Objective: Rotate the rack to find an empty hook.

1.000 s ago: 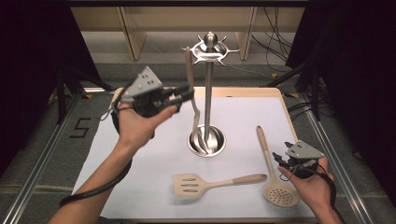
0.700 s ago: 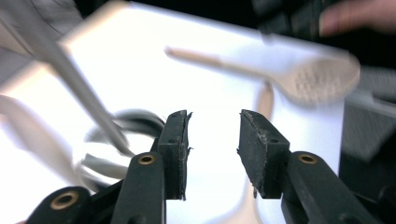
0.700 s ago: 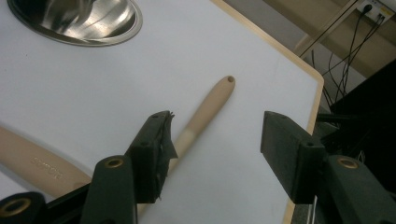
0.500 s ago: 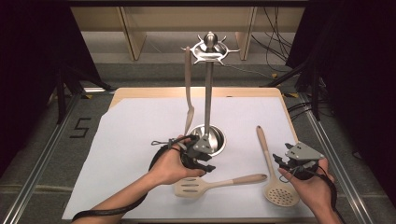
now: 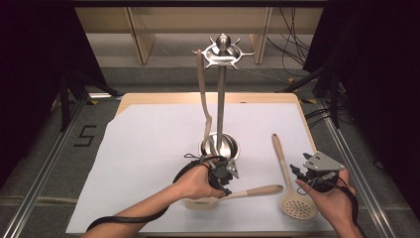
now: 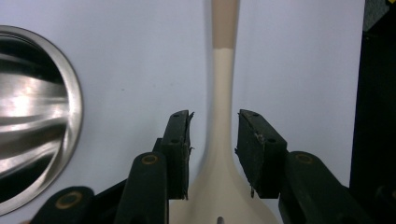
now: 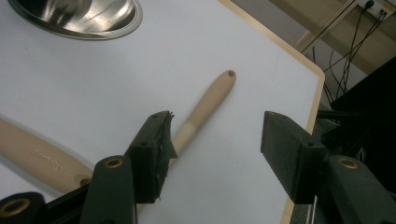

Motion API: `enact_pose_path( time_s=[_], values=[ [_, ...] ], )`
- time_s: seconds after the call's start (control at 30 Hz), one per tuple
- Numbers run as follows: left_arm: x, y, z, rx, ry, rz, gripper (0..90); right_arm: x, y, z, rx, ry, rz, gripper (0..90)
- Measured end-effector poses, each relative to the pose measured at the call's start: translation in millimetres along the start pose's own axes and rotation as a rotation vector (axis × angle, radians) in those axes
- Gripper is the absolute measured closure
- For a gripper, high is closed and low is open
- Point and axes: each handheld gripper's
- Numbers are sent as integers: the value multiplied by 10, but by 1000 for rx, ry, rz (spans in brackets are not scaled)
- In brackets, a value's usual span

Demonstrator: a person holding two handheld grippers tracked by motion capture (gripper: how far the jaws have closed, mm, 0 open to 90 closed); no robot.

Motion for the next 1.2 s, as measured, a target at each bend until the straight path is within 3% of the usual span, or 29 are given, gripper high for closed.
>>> enact_pose_path(
  time_s=[0.33, 0.57, 0.6, 0.63, 1.03, 1.07, 1.2],
  values=[
    [-210, 80, -47, -45, -48, 87, 639, -2, -4, -3, 3, 4, 2, 437],
    [-289, 77, -71, -70, -39, 133, 641, 1, 2, 5, -9, 11, 12, 437],
    [-303, 70, -81, -59, -45, 143, 643, 0, 2, 5, -7, 12, 13, 437],
    [-314, 66, -74, -76, -37, 151, 646, -2, 1, 4, -2, 11, 12, 437],
    [-377, 31, -108, -70, -21, 194, 699, -1, 0, 5, -8, 13, 13, 437],
    [-376, 31, -100, -66, -16, 196, 735, 0, 0, 6, -10, 12, 12, 437],
    [-377, 42, -99, -38, -1, 209, 744, 0, -4, -2, 3, 7, 4, 437]
  ],
)
Point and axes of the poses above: each handheld gripper's, and its own axes: x roughly backward along the jaws, y roughly out of its top, z roughly to its left, and after that the axes turned 9 degrees about -z, right-handed
